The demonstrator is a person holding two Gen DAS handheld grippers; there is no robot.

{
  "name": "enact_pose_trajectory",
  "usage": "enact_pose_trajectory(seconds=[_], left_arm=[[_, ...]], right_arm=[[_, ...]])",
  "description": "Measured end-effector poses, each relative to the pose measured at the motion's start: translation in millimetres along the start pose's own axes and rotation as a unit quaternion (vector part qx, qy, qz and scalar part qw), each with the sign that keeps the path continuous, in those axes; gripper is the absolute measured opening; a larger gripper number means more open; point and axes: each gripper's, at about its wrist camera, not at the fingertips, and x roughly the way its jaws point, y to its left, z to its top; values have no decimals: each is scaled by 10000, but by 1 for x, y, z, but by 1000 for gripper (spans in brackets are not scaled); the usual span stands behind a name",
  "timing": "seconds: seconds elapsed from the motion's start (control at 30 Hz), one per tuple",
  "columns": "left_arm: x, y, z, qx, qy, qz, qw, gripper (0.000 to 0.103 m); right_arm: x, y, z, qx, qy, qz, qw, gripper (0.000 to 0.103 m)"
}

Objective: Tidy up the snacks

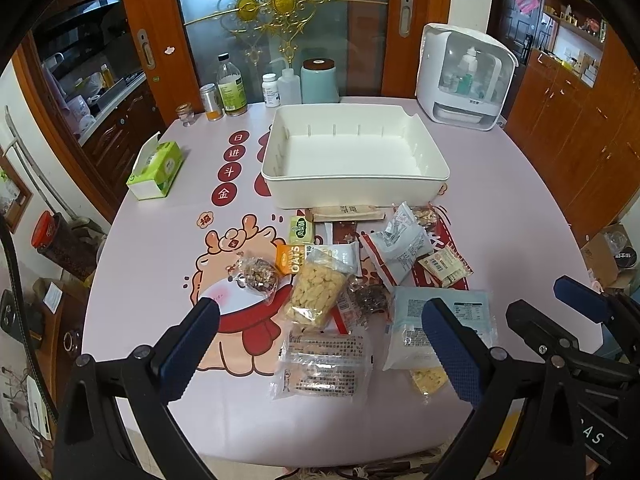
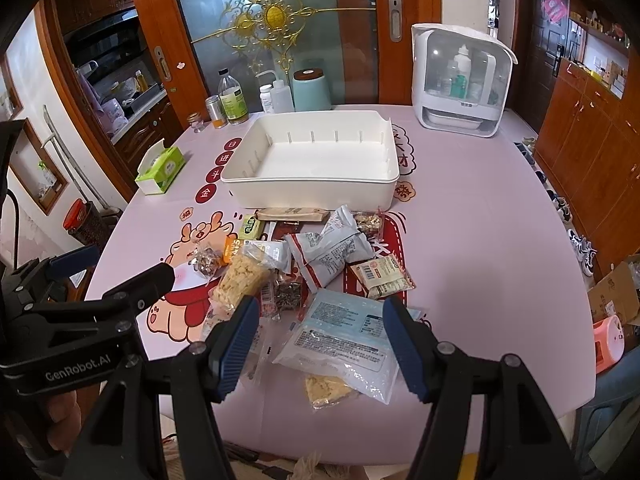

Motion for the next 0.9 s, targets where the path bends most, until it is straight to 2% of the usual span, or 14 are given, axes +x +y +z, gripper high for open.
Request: enact_pose_trajectory(seconds=[0.9], left_arm=[[2, 1, -4, 4, 101, 9, 9999, 100]], right_arm=[[2, 1, -2, 12, 11, -10, 10000, 65]])
